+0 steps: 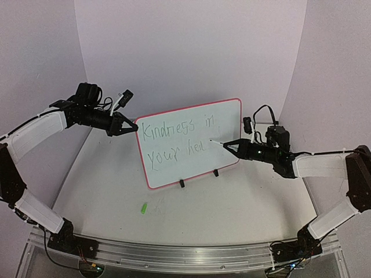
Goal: Write a sentence on the whiteboard
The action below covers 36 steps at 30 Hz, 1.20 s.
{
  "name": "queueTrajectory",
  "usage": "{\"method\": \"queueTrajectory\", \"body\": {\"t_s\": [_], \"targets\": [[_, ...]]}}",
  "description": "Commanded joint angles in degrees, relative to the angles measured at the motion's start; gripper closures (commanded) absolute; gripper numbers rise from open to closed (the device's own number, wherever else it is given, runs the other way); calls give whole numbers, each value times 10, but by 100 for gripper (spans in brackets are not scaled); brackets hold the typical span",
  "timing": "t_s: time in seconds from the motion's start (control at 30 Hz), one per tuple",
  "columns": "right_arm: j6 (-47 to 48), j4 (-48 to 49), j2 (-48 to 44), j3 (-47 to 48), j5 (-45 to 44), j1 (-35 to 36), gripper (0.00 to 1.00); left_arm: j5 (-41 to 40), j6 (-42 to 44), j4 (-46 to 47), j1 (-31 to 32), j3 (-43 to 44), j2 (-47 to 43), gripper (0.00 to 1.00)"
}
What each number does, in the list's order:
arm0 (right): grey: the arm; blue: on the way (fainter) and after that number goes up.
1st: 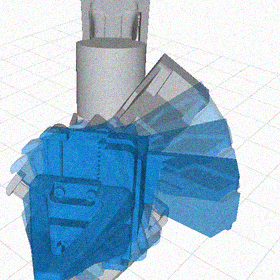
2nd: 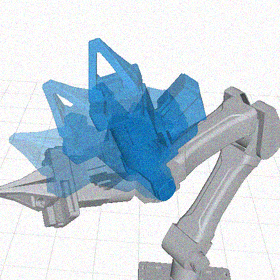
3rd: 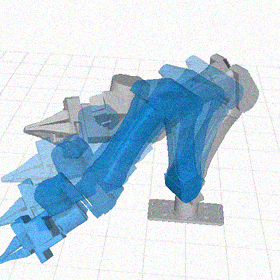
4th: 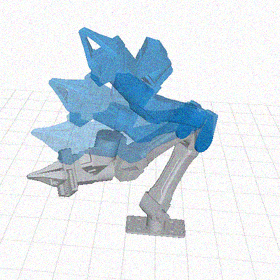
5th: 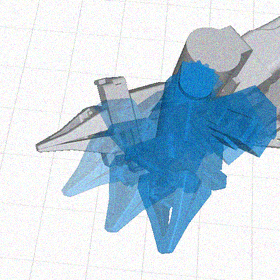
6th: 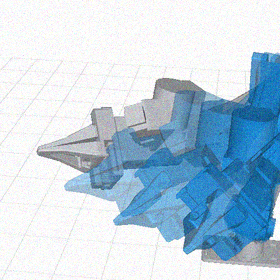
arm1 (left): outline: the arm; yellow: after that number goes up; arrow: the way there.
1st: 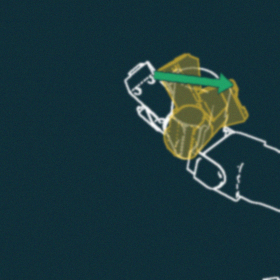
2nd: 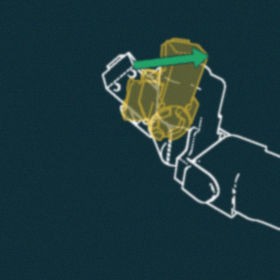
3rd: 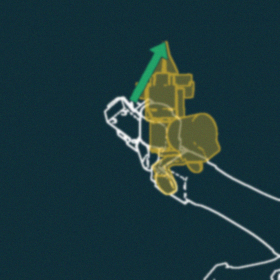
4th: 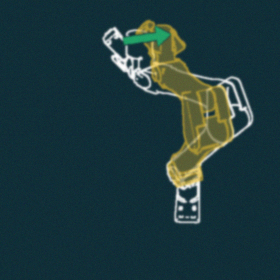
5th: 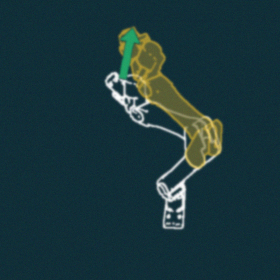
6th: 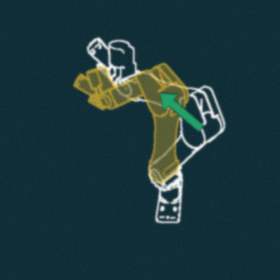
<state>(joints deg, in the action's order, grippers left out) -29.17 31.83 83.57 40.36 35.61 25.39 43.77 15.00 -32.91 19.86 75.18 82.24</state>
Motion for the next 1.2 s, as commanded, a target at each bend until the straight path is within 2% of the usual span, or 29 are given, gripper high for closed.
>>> {"method": "queueTrajectory", "body": {"t_s": [0.0, 0.27, 0.73, 1.17], "targets": [[1, 10, 10, 7, 49, -14, 100, 9, 6, -4, 8, 4, -16, 100], [2, 10, 56, 52, 84, -16, 100, 7, 5, -5, 9, 4, -13, 100], [-1, 6, 106, 94, 97, -15, 100, 4, 6, -7, 10, 4, -10, 100], [-9, 4, 111, 93, 47, -16, 100, 3, 7, -7, 10, 4, -9, 100]]}}
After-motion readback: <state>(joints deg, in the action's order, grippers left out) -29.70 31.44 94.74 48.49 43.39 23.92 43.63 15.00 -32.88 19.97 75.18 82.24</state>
